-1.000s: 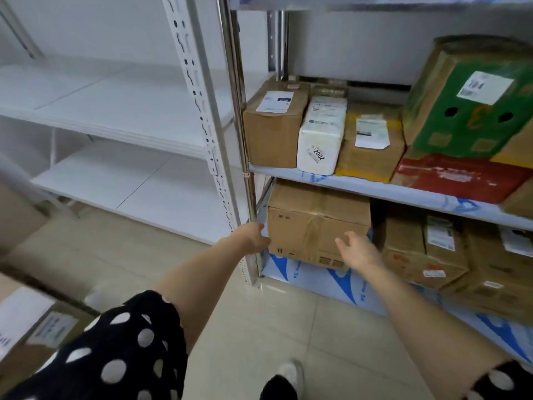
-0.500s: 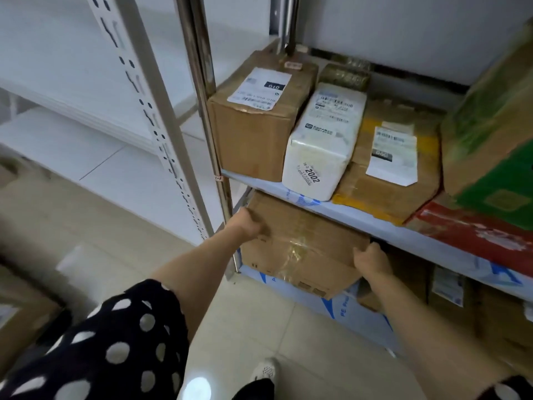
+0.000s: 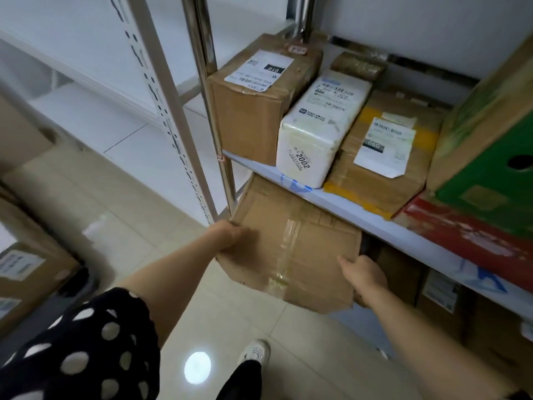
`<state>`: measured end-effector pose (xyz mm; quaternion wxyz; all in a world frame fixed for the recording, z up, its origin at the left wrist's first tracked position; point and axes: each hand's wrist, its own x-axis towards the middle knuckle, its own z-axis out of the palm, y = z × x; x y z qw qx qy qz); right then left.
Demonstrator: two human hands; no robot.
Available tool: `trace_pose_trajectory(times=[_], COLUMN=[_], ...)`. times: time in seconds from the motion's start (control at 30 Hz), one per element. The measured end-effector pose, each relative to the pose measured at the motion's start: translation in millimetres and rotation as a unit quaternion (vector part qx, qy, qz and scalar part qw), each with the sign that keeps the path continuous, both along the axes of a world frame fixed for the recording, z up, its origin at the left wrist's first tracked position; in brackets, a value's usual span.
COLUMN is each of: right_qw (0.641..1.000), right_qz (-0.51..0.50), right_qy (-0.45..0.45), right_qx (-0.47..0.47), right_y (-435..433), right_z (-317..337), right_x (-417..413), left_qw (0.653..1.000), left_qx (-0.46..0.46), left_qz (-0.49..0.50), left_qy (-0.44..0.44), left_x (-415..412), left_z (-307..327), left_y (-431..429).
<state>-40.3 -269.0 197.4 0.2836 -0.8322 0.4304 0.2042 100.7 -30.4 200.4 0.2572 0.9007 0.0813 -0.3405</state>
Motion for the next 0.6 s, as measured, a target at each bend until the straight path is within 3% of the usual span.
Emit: trace_pose_trajectory(times=[0.1, 0.17, 0.43, 0.6], right_qw=[0.999, 0.998, 0.996, 0.977], right_qz=[0.019, 0.005, -0.057, -0.138], right_qy=[0.038, 0.04, -0.009, -0.087], right_qx=[0.026, 0.057, 0.073, 0.14], right_y=[-1, -2, -12, -29], right_z=[-1, -4, -12, -19], right_x=[-9, -10, 18, 33], left_qw=[0.993, 0.989, 0.996, 0.995], left_qx=[-0.027, -0.014, -0.043, -0.085], left_qz=[0.06, 0.077, 0.073, 0.05], left_qy=[0.103, 0.126, -0.001, -0.023], left_x=[-17, -19, 17, 38], left_z=[-8, -8, -20, -17], left_y=[14, 20, 3, -7])
